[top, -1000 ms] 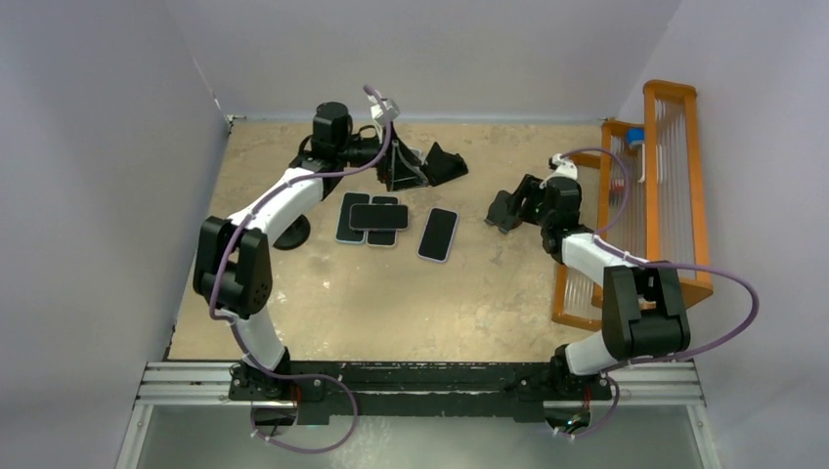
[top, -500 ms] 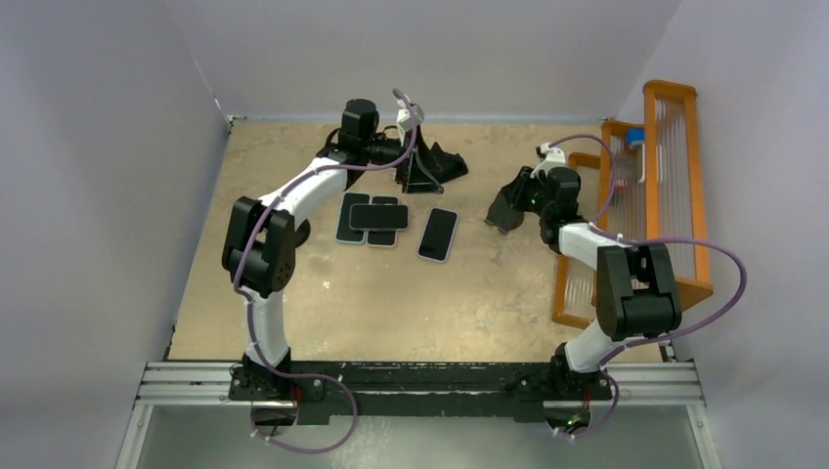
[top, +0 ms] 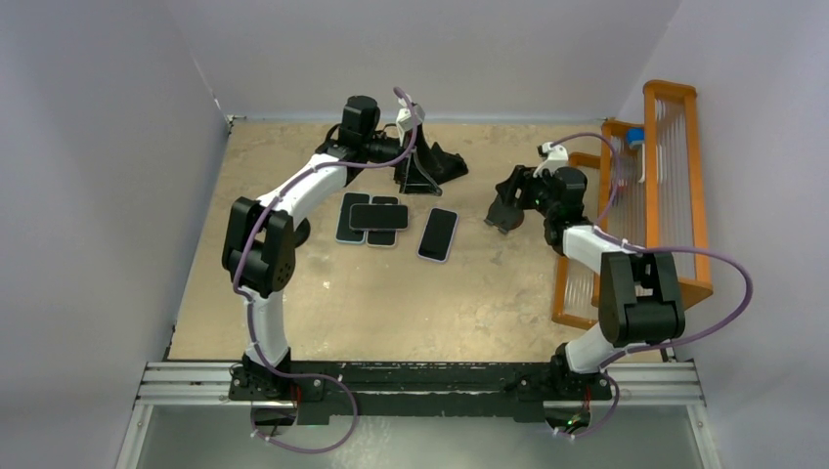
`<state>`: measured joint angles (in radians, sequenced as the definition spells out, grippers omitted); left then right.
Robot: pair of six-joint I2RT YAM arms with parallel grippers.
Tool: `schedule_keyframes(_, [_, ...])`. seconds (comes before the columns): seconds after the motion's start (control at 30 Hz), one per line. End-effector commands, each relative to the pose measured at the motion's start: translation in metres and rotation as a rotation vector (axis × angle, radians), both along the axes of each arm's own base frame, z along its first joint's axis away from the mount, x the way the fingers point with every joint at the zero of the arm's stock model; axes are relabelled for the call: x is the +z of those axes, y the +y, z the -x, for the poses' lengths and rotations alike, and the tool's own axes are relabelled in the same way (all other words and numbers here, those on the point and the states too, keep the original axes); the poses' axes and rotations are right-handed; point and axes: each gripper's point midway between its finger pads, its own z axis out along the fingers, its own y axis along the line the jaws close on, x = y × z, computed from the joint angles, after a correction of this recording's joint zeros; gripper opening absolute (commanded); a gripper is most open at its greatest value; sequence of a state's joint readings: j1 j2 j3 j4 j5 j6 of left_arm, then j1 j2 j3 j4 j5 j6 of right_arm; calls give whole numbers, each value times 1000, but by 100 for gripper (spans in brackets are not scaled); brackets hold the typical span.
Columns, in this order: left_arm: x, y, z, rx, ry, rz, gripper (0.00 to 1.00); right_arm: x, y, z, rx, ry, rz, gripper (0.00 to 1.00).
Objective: Place the phone on the phone stand
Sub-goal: Pick up the phone stand at the center of the board.
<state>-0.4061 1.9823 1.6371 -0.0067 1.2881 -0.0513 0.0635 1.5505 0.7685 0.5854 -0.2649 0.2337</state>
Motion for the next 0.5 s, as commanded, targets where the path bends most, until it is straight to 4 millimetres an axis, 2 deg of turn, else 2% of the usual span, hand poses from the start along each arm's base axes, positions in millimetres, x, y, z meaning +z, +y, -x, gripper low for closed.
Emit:
schedule_keyframes(0.0, [17,4,2,-34,-57,16,81,-4,8,-2,99,-14,7,68])
schedule_keyframes(0.13, [25,7,9,-40,-87,19,81,-5,-1,-6,94,-11,-6,68])
schedule_keyframes(0.27, [28,8,13,-60,-87,29,80,-24,6,-2,178,74,-22,62])
schedule_keyframes(0.33, [28,8,14,-67,-81,32,80,-30,12,0,211,101,-34,50])
schedule_keyframes(0.4, [28,8,15,-72,-78,33,80,-31,14,2,230,105,-42,26])
schedule_keyframes(0.47, [27,8,16,-74,-78,33,80,-31,16,4,244,108,-47,14])
